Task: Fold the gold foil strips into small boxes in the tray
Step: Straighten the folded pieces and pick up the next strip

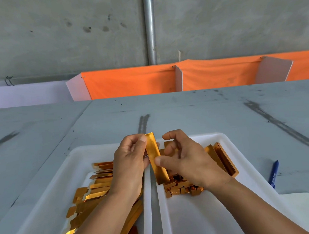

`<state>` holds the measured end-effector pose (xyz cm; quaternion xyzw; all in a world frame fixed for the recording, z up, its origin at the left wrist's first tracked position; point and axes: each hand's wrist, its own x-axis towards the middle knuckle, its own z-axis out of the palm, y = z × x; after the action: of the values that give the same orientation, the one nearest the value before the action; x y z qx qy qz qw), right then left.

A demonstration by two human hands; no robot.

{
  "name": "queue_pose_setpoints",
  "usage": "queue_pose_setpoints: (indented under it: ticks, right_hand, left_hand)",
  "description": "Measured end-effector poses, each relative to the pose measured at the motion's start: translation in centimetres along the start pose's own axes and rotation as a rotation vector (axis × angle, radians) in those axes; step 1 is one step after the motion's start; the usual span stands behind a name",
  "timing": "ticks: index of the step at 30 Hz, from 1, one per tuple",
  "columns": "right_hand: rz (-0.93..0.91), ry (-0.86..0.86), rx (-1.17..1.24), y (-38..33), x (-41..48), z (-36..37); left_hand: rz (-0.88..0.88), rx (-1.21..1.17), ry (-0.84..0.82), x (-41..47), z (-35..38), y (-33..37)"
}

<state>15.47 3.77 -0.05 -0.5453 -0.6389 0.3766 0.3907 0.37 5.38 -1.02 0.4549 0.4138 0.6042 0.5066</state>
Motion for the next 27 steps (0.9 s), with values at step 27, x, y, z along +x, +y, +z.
queue_pose_setpoints:
  ticks: [27]
  right_hand:
    - [-0.205, 0.236, -0.433, 0.4, -0.2, 1.0]
  left_hand:
    - [-0.054, -0.213, -0.144, 0.2, -0.1, -0.2]
